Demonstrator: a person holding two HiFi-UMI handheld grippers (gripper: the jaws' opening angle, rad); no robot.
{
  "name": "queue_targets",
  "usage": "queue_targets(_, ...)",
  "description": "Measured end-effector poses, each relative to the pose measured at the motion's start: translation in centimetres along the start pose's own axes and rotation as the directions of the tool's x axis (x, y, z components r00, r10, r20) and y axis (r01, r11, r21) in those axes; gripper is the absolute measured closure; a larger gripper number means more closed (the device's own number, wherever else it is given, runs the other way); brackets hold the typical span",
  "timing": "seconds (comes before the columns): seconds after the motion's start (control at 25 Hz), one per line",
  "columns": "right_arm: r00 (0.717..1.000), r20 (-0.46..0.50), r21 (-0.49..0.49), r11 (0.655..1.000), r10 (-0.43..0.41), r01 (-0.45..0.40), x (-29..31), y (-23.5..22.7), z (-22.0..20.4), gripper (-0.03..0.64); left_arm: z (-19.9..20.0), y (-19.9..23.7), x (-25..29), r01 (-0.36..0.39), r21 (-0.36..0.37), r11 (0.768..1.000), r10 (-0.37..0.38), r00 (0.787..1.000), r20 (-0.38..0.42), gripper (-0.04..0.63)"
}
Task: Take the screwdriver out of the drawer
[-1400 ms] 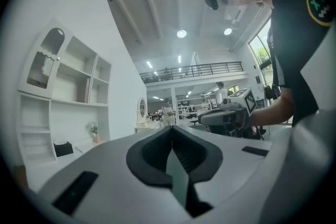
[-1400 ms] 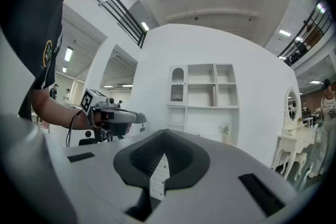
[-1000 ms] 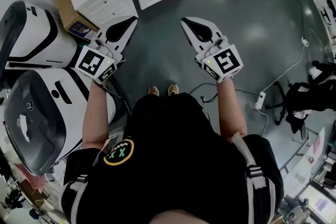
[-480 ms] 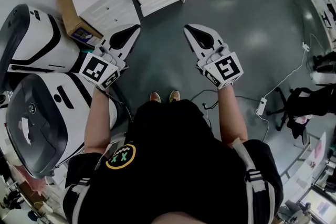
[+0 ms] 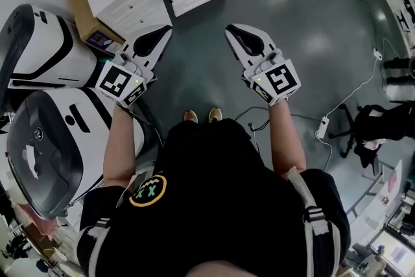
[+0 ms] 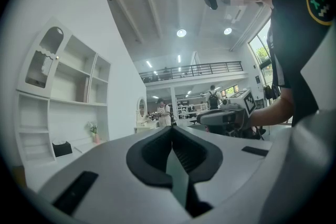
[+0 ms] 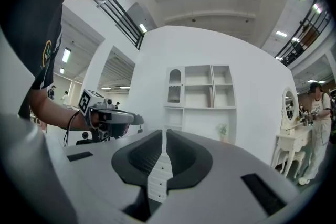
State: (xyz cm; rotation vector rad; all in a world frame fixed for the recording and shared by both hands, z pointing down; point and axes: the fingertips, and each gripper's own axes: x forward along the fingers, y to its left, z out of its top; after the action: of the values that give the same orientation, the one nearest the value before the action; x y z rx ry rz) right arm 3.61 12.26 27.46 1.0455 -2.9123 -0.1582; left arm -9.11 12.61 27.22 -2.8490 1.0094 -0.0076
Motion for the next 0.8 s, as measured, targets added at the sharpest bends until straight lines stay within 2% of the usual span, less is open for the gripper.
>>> queue_targets(0.28,1.0,0.012,0.008,1.0,0.003,-0.003,0.09,-0.34,0.14,0.487,-0.17,0.22,0.35,0.001,-0.001,1.0,-0.001,1.0,-0.003,0.575)
queue_targets(0.6,1.0,0.02,0.026,1.0,0.013,-0.013,0.46,-0.44,0.13,0.288,-0.45,0.52,0.48,0.002,-0.005,1.0,-0.002,1.0,-0.009,0.575)
queue_targets(0.8,1.0,0.023,0.039,0.999,0.01,-0.011,0.38,-0.7,0.04,0.209,-0.41,0.51,0.62,0.0,-0.004,1.0,0.0,1.0,-0.009,0.575)
